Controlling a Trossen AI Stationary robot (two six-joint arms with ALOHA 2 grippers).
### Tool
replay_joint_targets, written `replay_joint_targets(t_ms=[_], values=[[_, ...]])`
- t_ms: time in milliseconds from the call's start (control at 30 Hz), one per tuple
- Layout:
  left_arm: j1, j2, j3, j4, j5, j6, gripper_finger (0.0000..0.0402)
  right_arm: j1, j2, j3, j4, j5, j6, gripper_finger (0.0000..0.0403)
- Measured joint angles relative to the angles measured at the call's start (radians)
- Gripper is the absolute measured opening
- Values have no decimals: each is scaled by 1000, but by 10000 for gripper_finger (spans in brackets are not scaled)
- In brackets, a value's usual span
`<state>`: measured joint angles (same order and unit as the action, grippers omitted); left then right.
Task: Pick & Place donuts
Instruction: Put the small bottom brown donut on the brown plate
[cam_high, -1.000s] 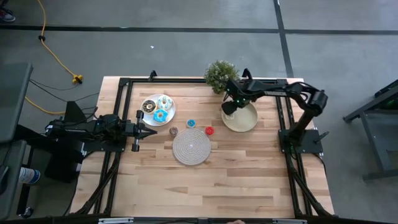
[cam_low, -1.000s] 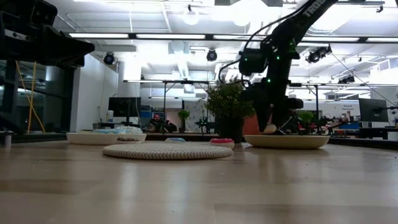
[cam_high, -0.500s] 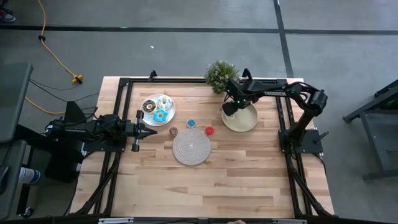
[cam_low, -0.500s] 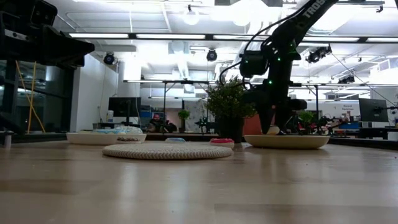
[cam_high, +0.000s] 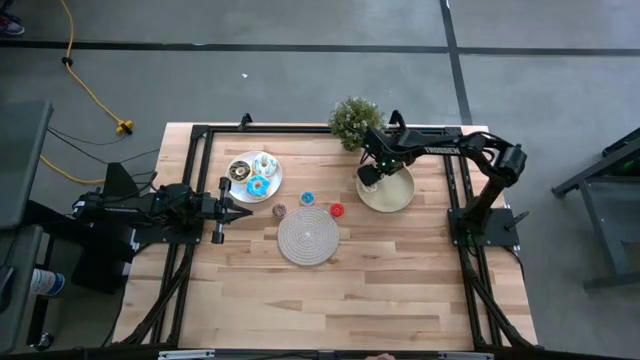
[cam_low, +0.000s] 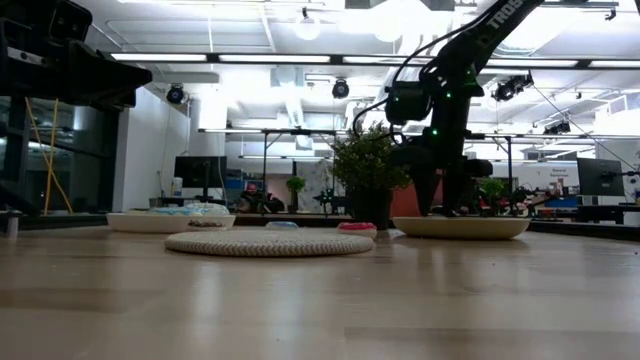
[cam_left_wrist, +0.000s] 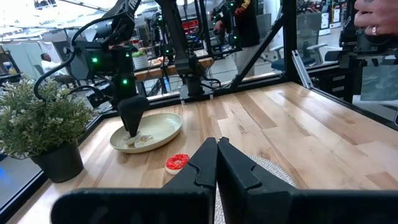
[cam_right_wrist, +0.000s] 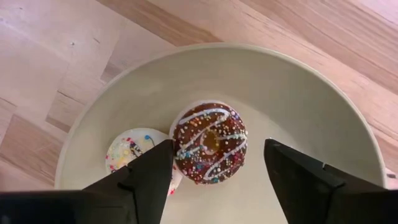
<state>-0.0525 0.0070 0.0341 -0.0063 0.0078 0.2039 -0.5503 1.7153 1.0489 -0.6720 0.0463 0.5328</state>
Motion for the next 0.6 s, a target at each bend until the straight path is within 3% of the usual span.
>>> replay_joint_targets(t_ms=[600], values=[[0, 0, 0, 0, 0, 0, 0, 0, -39, 0, -2, 30, -15, 249]])
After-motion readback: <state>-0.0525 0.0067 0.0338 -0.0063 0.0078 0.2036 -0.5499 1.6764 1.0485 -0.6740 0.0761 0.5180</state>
